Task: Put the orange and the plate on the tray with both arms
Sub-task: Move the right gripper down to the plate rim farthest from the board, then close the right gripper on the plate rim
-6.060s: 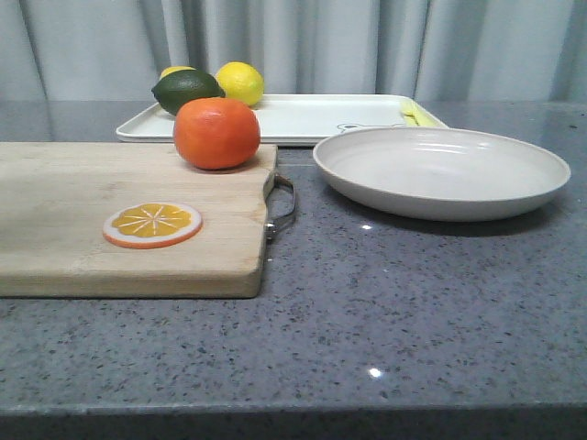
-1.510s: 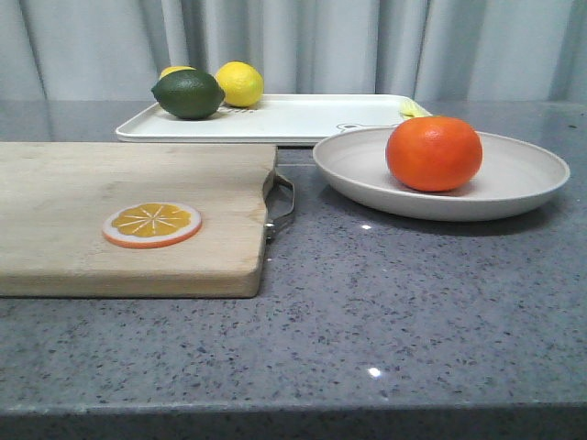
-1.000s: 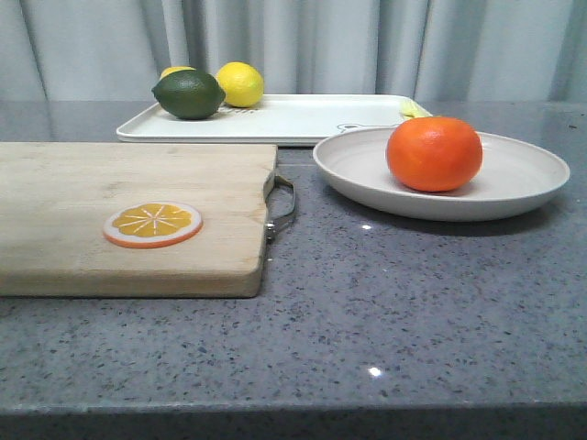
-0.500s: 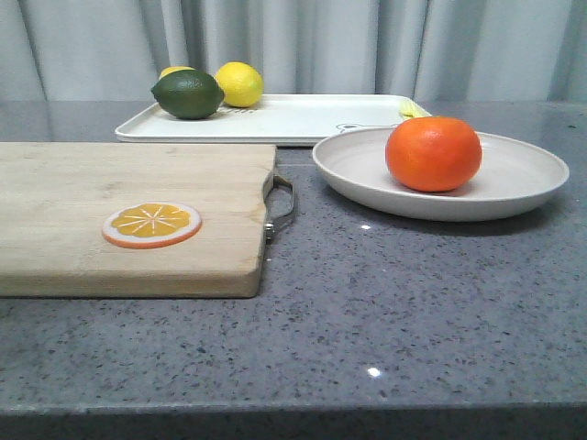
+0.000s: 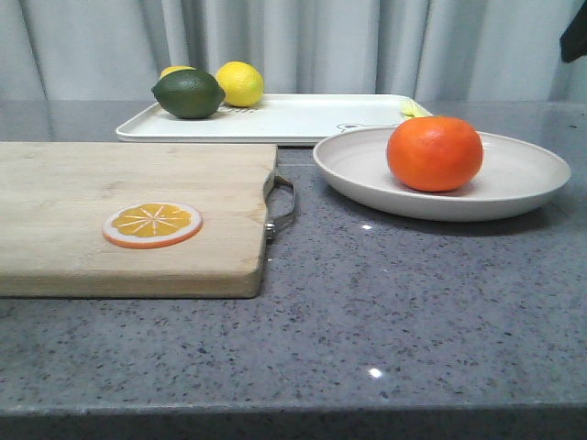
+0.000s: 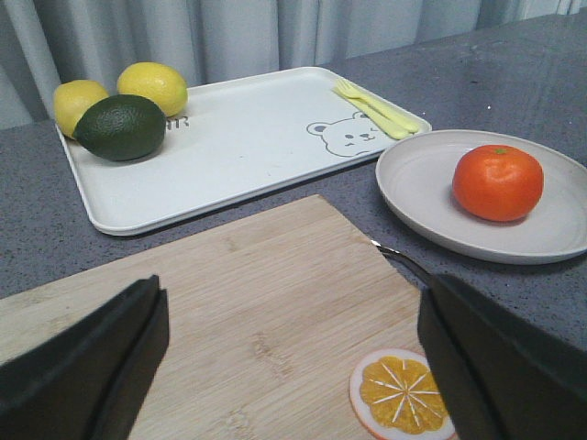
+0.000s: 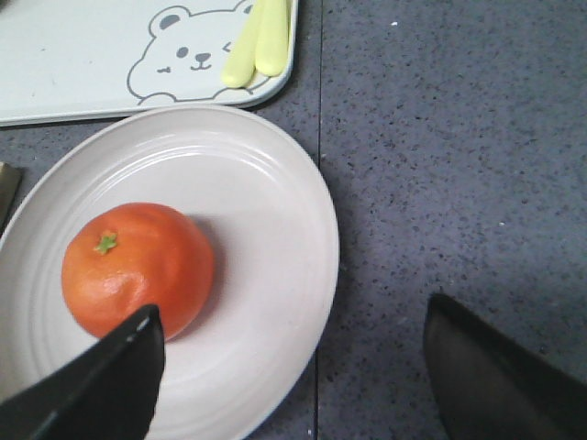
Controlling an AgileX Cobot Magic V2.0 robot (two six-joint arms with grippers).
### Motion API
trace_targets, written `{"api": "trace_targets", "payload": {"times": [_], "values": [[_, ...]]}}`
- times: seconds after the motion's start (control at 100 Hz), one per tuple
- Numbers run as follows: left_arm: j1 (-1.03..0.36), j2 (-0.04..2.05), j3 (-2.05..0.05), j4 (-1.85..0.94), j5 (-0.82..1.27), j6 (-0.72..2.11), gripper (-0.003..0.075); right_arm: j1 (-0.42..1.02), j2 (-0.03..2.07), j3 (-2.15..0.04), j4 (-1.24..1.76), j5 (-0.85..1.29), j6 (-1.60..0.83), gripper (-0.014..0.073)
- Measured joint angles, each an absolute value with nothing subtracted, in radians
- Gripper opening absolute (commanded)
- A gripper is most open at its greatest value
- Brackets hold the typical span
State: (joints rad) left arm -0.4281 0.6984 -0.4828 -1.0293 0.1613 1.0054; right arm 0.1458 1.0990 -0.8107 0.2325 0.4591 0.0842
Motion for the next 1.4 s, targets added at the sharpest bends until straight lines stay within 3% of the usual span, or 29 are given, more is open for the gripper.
{"api": "trace_targets", "payload": {"times": [0.6, 1.4], "values": [[-0.428, 0.698, -0.483, -1.031, 0.161, 1.005, 0.0534, 0.146, 1.298, -0.811, 0.267, 0.326, 0.083, 0.0581], [-0.428, 0.698, -0.483, -1.031, 0.161, 1.005, 0.0534, 0.146, 1.416, -0.815, 0.269, 0.322, 0.083, 0.0581]]}}
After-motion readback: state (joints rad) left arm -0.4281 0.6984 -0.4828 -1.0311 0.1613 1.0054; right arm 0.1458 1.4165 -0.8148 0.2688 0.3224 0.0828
